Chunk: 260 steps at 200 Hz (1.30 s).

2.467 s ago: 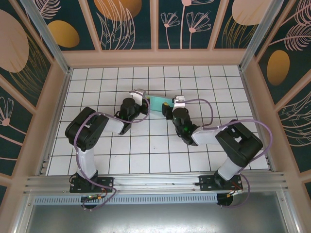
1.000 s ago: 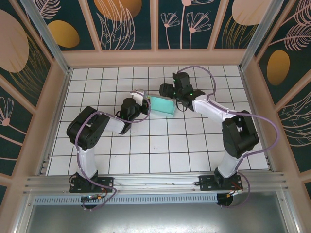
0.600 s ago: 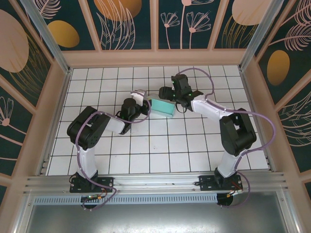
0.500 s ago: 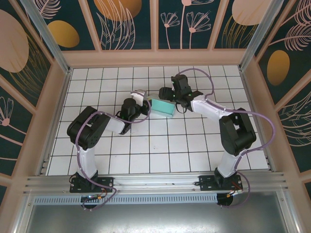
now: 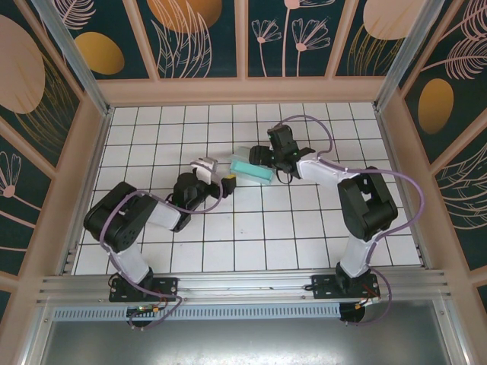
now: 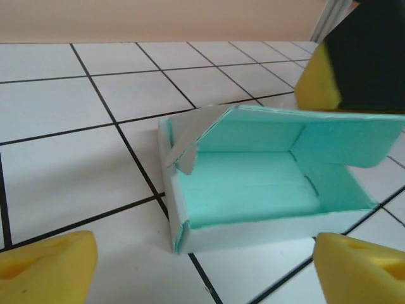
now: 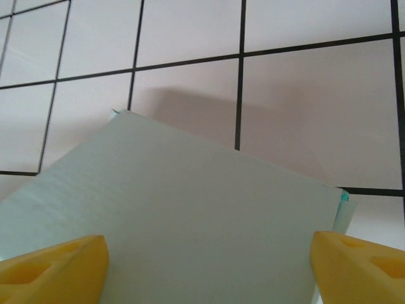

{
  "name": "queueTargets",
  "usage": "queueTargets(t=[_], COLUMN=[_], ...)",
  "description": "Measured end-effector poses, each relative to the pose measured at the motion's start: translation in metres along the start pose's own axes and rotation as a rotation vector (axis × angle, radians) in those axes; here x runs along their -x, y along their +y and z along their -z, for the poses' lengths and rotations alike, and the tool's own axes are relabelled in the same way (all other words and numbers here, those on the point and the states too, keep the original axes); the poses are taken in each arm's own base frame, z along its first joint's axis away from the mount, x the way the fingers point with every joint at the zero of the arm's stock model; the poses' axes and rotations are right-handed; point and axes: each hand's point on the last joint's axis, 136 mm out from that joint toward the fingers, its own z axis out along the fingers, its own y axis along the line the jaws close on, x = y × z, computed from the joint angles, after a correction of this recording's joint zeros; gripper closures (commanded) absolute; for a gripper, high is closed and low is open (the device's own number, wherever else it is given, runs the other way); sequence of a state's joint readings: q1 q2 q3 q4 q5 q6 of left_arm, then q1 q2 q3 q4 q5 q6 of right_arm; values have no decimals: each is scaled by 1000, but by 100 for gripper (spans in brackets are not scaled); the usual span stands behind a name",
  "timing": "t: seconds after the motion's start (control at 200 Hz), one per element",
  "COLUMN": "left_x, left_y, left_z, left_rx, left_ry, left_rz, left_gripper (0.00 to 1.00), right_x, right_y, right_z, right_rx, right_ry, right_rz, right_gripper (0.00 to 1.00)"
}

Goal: Fold the paper box

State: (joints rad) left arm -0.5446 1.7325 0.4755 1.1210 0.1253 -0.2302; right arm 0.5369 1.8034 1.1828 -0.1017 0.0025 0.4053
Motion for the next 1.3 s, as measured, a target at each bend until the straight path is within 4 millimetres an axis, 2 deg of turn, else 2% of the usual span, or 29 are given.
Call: queueTargets(t=[0.125, 0.285, 0.42, 0.515, 0.626, 0.701, 0.851, 1.056, 1.136, 1.301], left_x=[29, 62, 83, 92, 73, 54, 26, 3, -6, -17], left_y=[-15, -23, -9, 10, 39, 49, 45, 41, 39, 34], left_z=[11, 19, 0, -15, -36, -50, -71, -80, -80, -79], left_rx=[-58, -91, -35, 6, 64, 73, 33, 11, 2, -28], left_ry=[-83, -160, -141, -125, -18, 69, 226, 346, 381, 420], left_rz=[10, 58, 136, 201, 283, 311, 334, 340, 352, 375], left_gripper=[2, 1, 8, 16, 24, 29, 40, 46, 46, 38], right_x=[-6, -20, -22, -23, -22, -21, -22, -27, -22, -10], right_y=[-7, -8, -10, -11, -12, -12, -14, -27, -32, -35], right_z=[-7, -17, -19, -21, -23, -23, -21, 4, 14, 29], right_rx=[-43, -109, -153, -158, -153, -154, -136, -26, 27, 117], right_ry=[5, 13, -3, -13, -38, -49, -72, -87, -107, -150], right_rz=[18, 82, 128, 149, 182, 206, 228, 152, 100, 12], right_gripper=[14, 13, 12, 11, 10, 10, 9, 10, 10, 10])
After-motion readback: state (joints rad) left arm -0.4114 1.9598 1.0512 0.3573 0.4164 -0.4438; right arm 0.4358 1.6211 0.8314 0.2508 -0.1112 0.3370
